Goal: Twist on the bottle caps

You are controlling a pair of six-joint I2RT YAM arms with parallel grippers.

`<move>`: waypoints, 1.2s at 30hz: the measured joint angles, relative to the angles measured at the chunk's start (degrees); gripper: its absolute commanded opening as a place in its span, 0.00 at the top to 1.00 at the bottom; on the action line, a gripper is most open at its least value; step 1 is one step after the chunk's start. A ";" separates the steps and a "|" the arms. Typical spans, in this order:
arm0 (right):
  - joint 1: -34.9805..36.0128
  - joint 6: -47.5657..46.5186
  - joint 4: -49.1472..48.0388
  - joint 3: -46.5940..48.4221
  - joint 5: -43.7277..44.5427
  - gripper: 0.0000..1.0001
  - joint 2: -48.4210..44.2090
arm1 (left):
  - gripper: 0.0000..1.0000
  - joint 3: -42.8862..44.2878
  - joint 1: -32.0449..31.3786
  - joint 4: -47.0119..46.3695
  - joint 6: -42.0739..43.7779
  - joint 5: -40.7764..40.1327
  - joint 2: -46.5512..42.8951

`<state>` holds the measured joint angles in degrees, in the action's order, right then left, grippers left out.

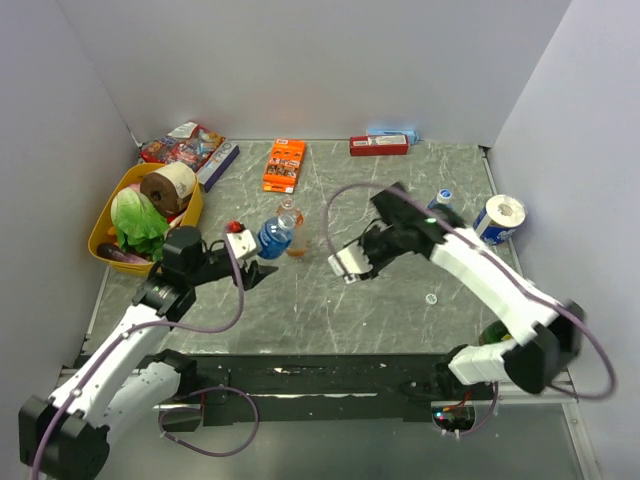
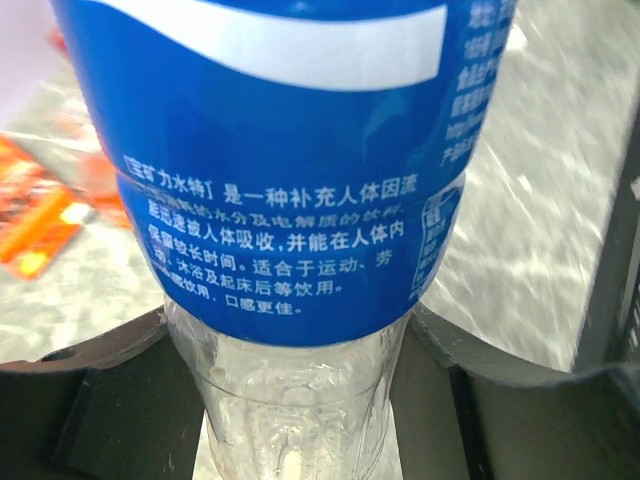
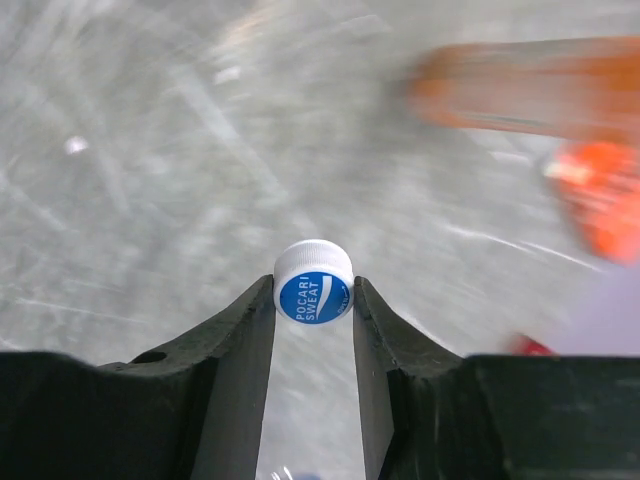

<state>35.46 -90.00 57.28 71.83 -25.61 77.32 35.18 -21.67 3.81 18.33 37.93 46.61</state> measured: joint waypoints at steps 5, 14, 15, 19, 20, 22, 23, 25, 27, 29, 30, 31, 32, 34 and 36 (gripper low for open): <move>0.13 6.32 5.53 13.49 -4.13 0.77 -6.99 | 0.99 -0.48 -0.52 0.76 7.82 5.11 6.43; 9.14 11.74 9.94 25.81 -6.03 0.76 -7.13 | 0.99 0.63 -9.33 0.42 17.70 5.99 13.55; 10.69 11.74 10.56 26.01 -5.70 0.76 -6.82 | 0.99 0.90 -10.12 0.20 17.97 5.95 13.57; 14.23 11.30 13.11 26.14 -4.39 0.76 -5.60 | 0.99 1.27 -12.37 -1.33 18.27 5.55 13.38; 14.64 11.21 13.44 26.14 -4.02 0.76 -5.40 | 0.99 1.27 -12.79 -1.53 18.34 5.31 13.25; 15.58 10.64 14.16 26.14 -3.32 0.76 -5.18 | 0.99 1.27 -13.44 -2.10 18.47 4.90 13.09; 15.93 10.40 14.51 26.14 -2.95 0.75 -5.14 | 0.99 1.27 -13.66 -2.29 18.53 4.70 13.00; 16.68 9.79 14.95 26.14 -2.32 0.75 -5.11 | 0.99 1.27 -14.08 -2.45 18.62 4.17 12.72; 17.07 9.44 14.95 26.14 -1.86 0.75 -5.01 | 0.99 1.27 -14.36 -2.69 18.73 3.96 12.46; 17.44 9.14 14.95 26.14 -1.40 0.75 -4.70 | 0.99 1.31 -14.62 -2.84 18.95 3.76 12.35; 17.66 9.09 14.93 26.14 -1.09 0.75 -4.48 | 0.99 1.36 -14.71 -2.86 19.08 3.63 12.35; 17.90 9.07 14.84 26.14 -0.72 0.75 -4.26 | 0.99 1.40 -14.82 -2.89 19.21 3.41 12.35; 18.12 9.07 14.69 26.14 -0.44 0.75 -4.07 | 0.99 1.40 -14.86 -2.71 19.41 3.15 12.35; 18.53 9.09 14.27 26.08 0.15 0.75 -3.85 | 0.99 1.46 -14.97 -2.69 19.71 2.75 12.35; 18.80 9.11 13.92 25.79 0.66 0.75 -3.85 | 0.99 1.49 -15.04 -2.67 20.02 2.54 12.35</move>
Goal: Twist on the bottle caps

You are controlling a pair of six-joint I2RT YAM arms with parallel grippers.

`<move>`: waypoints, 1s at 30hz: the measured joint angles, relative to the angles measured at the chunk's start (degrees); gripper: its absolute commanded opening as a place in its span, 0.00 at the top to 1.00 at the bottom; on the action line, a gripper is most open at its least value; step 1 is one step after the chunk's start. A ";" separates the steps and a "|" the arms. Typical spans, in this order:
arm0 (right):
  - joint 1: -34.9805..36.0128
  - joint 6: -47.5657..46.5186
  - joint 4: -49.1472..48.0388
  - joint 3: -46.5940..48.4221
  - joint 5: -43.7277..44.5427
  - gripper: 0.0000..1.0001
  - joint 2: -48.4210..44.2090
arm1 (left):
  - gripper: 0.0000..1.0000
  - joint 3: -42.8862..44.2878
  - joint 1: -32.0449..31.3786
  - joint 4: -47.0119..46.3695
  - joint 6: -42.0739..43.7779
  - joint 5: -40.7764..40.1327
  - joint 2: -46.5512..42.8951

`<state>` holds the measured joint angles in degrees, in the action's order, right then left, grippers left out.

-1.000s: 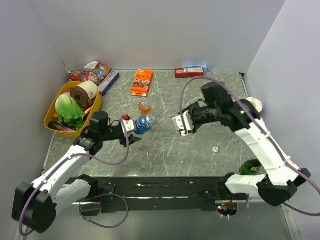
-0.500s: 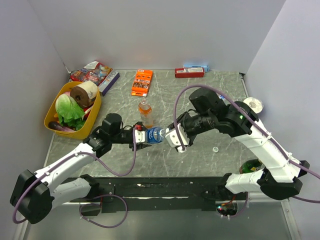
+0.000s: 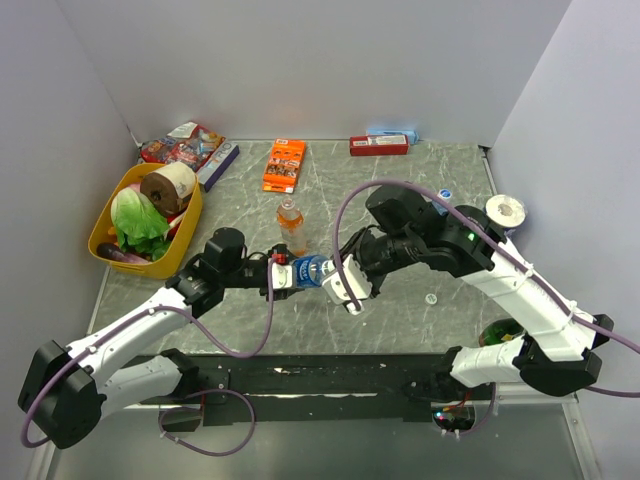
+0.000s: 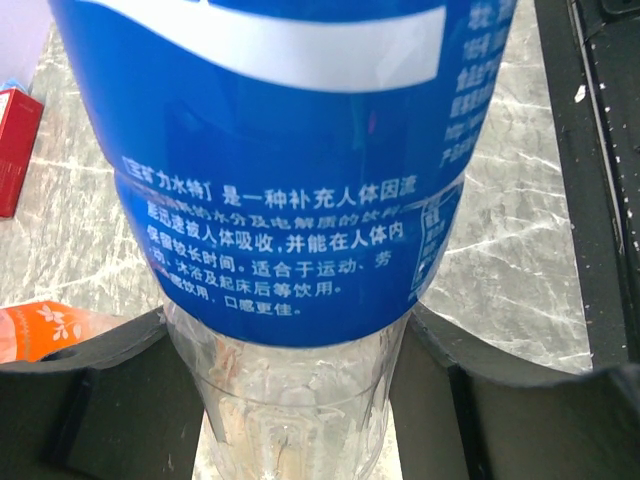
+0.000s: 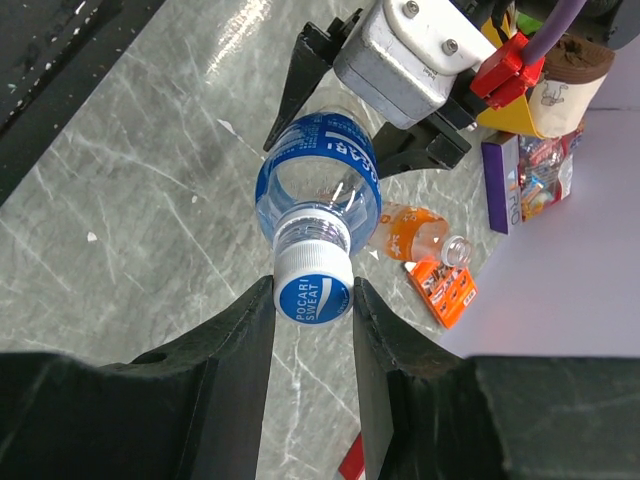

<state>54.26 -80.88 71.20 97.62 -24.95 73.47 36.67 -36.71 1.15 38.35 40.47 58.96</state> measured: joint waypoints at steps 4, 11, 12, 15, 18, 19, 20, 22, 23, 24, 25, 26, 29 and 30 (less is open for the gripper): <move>0.15 0.02 -0.92 -1.29 0.24 0.75 -0.22 | 0.99 0.00 -0.13 -0.07 0.04 -0.96 0.00; 0.26 -0.02 -1.03 -1.42 0.35 0.75 -0.15 | 0.99 0.00 -0.31 -0.52 -0.11 -1.75 0.04; 0.24 0.00 -1.09 -1.42 0.42 0.75 -0.15 | 0.99 0.00 -0.33 -0.68 -0.20 -1.84 0.04; 0.24 0.74 -1.53 -1.42 0.59 0.76 -0.15 | 0.99 0.00 -0.39 -1.22 -0.70 -2.34 0.04; 0.13 3.58 -2.73 -1.40 1.07 0.77 0.04 | 0.99 -0.02 -0.48 -2.21 -2.03 -3.02 0.26; 0.02 4.72 -3.28 -1.29 1.29 0.77 0.20 | 0.99 -0.02 -0.48 -2.62 -2.75 -3.23 0.42; -0.22 6.03 -3.96 -1.25 1.44 0.77 0.39 | 0.99 -0.07 -0.48 -3.10 -3.63 -3.52 0.59; -1.01 8.59 -5.33 -1.20 1.55 0.77 0.85 | 0.99 -0.57 -0.50 -4.74 -5.29 -4.59 0.87; -1.44 9.86 -5.95 -1.20 1.55 0.78 1.07 | 0.99 -0.92 -0.50 -5.51 -6.27 -5.16 0.90; -2.01 11.43 -6.43 -1.05 1.44 0.78 1.46 | 0.99 -1.66 -0.52 -7.19 -7.30 -6.10 0.87; -2.69 13.03 -6.71 -0.61 1.09 0.78 2.08 | 0.99 -2.25 -0.55 -8.37 -8.15 -6.88 0.87; -3.45 14.78 -6.88 -0.04 0.66 0.78 2.86 | 0.99 -2.82 -0.59 -9.73 -8.94 -7.85 0.87; -6.21 20.15 -7.32 2.08 -1.79 0.78 5.27 | 0.99 -4.74 -0.79 -13.88 -11.19 -10.99 0.74; -7.23 21.79 -7.43 2.80 -2.82 0.78 6.05 | 0.99 -5.46 -0.81 -15.28 -11.82 -12.15 0.52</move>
<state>47.03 -59.09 63.77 100.42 -27.77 79.53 31.20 -37.52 -14.13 26.52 28.32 59.48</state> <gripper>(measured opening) 0.407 0.645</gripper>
